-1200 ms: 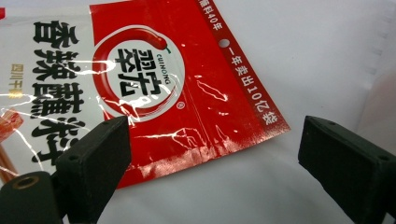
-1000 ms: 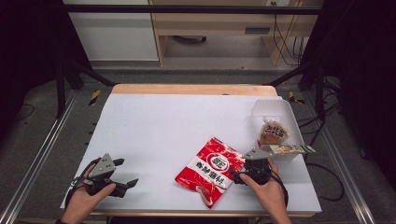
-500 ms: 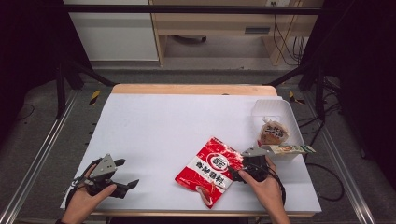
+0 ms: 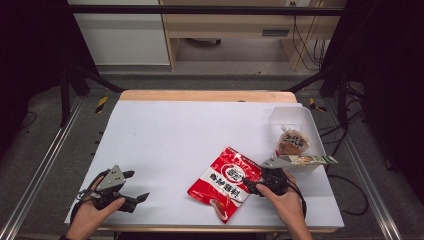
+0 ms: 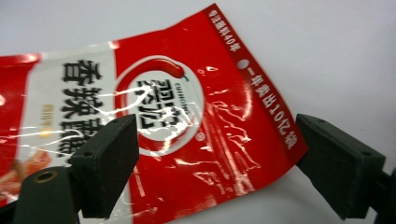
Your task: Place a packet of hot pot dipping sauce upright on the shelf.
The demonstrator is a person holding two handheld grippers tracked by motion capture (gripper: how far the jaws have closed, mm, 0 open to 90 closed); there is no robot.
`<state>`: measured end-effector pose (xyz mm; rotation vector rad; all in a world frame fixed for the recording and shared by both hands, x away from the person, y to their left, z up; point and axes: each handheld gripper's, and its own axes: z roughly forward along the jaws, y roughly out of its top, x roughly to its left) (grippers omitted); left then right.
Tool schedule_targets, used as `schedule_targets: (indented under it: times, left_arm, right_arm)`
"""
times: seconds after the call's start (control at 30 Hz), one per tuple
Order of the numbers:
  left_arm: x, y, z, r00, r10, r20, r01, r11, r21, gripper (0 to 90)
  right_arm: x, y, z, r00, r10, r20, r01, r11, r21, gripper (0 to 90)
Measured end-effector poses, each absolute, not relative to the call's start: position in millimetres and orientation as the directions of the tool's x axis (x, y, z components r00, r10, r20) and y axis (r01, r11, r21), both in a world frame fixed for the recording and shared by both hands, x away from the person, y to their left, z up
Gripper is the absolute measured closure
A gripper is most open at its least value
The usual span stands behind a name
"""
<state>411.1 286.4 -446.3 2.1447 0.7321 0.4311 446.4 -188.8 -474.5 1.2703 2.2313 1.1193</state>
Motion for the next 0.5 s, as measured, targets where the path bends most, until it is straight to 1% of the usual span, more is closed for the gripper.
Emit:
schedule_targets:
  times: [0.13,0.23,0.33,0.37,0.4,0.5]
  left_arm:
    - [410.9,286.2,-446.2,0.774,0.631,0.055,0.354,-0.504,0.788,8.2]
    - [411.1,285.6,-446.5,0.778,0.626,0.056,0.353,-0.509,0.785,8.3]
    - [410.9,284.3,-446.9,0.779,0.624,0.058,0.352,-0.513,0.783,8.3]
    - [411.0,284.0,-447.1,0.779,0.624,0.060,0.352,-0.515,0.782,8.2]
    - [411.0,283.7,-447.3,0.779,0.624,0.061,0.352,-0.516,0.780,8.3]
    - [410.9,282.8,-447.5,0.781,0.621,0.062,0.351,-0.519,0.779,8.3]
  right_arm:
    - [441.7,-184.8,-473.5,-0.567,0.819,0.091,0.563,0.305,0.768,19.1]
    - [442.4,-185.6,-475.9,-0.566,0.821,0.073,0.573,0.328,0.751,27.0]
    - [444.2,-187.2,-476.2,-0.534,0.843,0.064,0.590,0.317,0.743,43.3]
    - [444.9,-187.9,-476.5,-0.526,0.849,0.054,0.589,0.318,0.743,47.1]
    - [445.1,-188.3,-476.2,-0.522,0.852,0.030,0.583,0.331,0.742,53.9]
    - [445.5,-186.6,-474.9,-0.518,0.855,-0.032,0.563,0.368,0.740,66.0]
